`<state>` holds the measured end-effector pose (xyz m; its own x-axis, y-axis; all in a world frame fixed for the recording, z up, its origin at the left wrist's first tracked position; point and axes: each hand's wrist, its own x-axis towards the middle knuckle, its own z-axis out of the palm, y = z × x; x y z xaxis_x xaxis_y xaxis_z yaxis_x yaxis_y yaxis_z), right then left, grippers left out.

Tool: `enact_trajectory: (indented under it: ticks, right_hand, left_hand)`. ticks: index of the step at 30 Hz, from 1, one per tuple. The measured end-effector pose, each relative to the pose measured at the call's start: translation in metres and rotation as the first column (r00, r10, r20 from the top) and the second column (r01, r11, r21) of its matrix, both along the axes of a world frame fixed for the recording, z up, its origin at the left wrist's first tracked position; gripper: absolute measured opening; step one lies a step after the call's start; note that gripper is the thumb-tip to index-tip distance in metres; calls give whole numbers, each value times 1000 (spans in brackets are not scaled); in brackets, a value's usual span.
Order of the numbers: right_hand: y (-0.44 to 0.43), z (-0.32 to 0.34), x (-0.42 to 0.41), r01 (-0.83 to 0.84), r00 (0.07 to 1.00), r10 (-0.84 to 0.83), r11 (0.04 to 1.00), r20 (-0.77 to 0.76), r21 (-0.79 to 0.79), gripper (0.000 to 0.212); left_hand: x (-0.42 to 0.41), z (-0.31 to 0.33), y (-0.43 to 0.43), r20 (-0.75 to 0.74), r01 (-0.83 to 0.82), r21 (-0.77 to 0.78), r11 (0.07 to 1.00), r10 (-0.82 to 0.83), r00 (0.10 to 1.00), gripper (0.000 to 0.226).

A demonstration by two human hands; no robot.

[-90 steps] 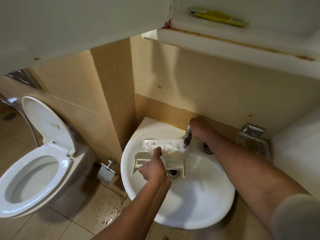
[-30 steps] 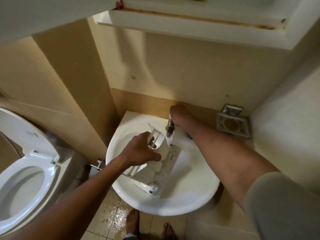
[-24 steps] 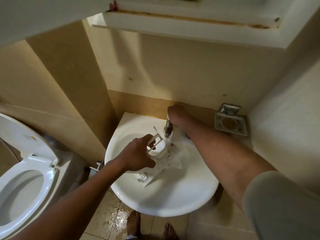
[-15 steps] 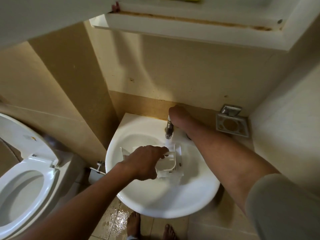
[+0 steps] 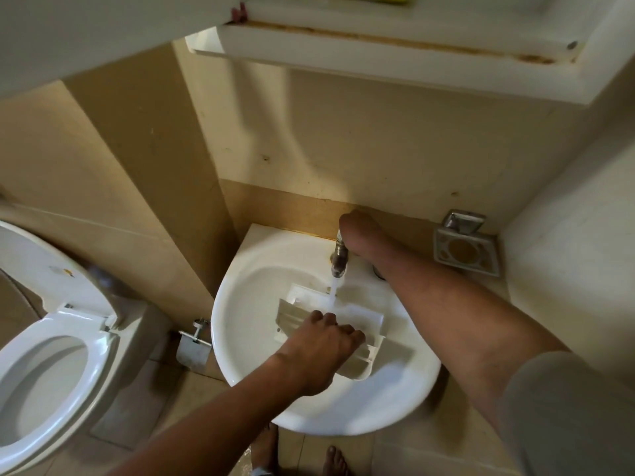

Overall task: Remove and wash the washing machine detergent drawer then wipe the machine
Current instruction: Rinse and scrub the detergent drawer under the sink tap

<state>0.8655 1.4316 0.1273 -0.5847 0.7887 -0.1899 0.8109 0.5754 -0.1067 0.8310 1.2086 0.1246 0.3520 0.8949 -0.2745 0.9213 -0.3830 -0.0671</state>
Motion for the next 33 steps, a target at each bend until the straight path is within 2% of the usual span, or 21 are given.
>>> enact_trajectory:
  ticks: [5,9,14,17,20,22,23,24,25,27,28,29,30,31,33]
  right_hand:
    - [0,1,0,10,1000,-10,1000,-2,-2,18]
    - [-1,1,1,19,1000,-19,1000,-11,-2,20]
    - [-2,0,1,20,1000,-20,1000,-24,0,18]
    - [-2,0,1,13,999,-12,1000,-38,8,18]
    - [-2,1,1,19,999,-19,1000,-39,-2,19]
    - [-2,3,1,22,999,-23,1000,-47,-8,18]
    - [-2,2,1,23,998,-24,1000,-56,-6,18]
    - [-2,2,2,22,998,-22,1000,-61,-4,19]
    - [-2,1,3,21,998,-21,1000,-64,-3,19]
    - [-2,0,3,20,998,-20,1000,-57,-1,19]
    - [-2,0,4,17,998,-17,1000,-56,0,19]
    - [-3,1,4,12,998,-12,1000,-55,1,18]
    - [-3,1,3,7,999,-7,1000,-52,3,18]
    - [-3,1,3,3,999,-3,1000,-50,1,18]
    - [-3,1,4,-2,999,2,1000,-45,0,18]
  left_hand:
    - [9,0,11,62,-17,17,1000,16,998,65]
    - [-3,-12,6,184,-126,23,992,120,976,73]
    - [-13,-32,-24,440,-255,30,966,217,872,86]
    - [-15,-41,-40,513,-363,72,929,278,812,73]
    - [-8,-51,-44,597,-538,151,829,357,718,55]
    - [2,-57,-43,662,-656,279,701,354,660,45]
    - [9,-59,-41,691,-724,335,603,366,623,42]
    - [16,-59,-40,734,-811,316,492,415,538,44]
    - [23,-52,-38,788,-904,210,372,483,382,54]
    - [33,-44,-34,808,-977,-191,96,580,-101,88]
    - [34,-40,-31,735,-915,-403,-23,588,-338,106]
    - [34,-36,-27,641,-812,-576,-98,562,-523,119]
    - [33,-32,-23,543,-687,-715,-133,513,-665,121]
    - [32,-30,-18,446,-551,-824,-131,450,-774,113]
    - [31,-28,-7,272,-323,-942,-95,349,-897,84]
